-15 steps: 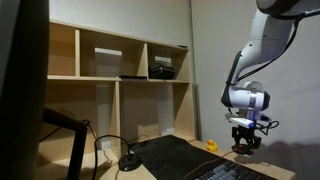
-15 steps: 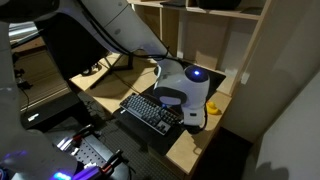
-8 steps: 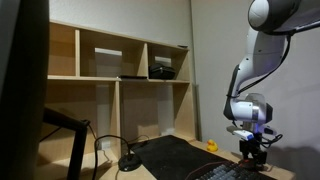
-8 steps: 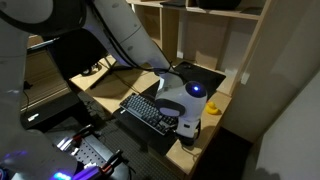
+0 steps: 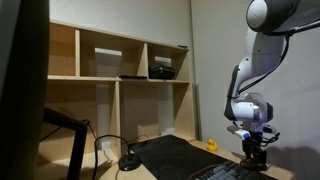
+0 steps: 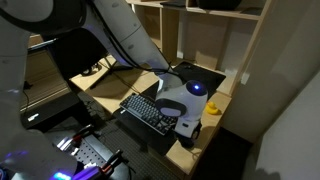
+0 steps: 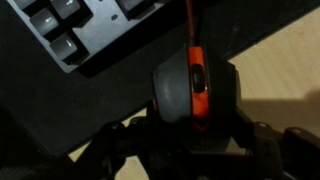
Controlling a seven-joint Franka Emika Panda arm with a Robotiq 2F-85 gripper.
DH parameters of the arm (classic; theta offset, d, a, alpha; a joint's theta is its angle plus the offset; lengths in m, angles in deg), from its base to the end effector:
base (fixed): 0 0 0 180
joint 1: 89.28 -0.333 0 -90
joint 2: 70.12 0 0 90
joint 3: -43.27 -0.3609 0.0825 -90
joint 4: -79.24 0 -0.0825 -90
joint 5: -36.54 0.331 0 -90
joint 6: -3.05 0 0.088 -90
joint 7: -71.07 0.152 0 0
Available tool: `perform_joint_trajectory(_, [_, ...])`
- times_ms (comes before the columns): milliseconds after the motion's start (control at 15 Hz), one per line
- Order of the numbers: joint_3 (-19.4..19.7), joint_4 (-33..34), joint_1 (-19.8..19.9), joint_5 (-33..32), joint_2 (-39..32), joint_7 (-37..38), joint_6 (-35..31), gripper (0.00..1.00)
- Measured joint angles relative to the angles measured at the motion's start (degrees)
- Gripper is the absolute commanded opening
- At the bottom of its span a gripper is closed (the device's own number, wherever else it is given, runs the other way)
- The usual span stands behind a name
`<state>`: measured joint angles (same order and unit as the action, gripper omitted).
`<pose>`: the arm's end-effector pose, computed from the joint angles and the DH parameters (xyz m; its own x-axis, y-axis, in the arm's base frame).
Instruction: Move the mouse from the left to the right end of the keyboard
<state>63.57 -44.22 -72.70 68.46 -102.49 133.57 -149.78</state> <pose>0.4441 -0.3376 0.1878 -0.5709 -0.8190 -0.0578 -0.8186 0.5732 -0.0374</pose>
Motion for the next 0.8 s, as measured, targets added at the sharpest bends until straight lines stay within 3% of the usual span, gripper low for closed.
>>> perform_joint_trajectory(467, [2.15,0.59,-2.13,-5.94,-0.28,21.22,2.62,0.44])
perform_joint_trajectory(533, [2.16,0.75,-2.13,-6.35,-0.28,22.95,3.11,0.59])
perform_joint_trajectory(600, [2.16,0.85,-2.13,-6.61,-0.28,24.58,3.48,0.6])
perform_joint_trajectory(667, [2.13,0.9,-2.13,-6.65,-0.29,25.84,3.56,0.92])
perform_joint_trajectory(800, [2.02,0.95,-2.09,-6.65,-0.29,27.47,3.52,0.98])
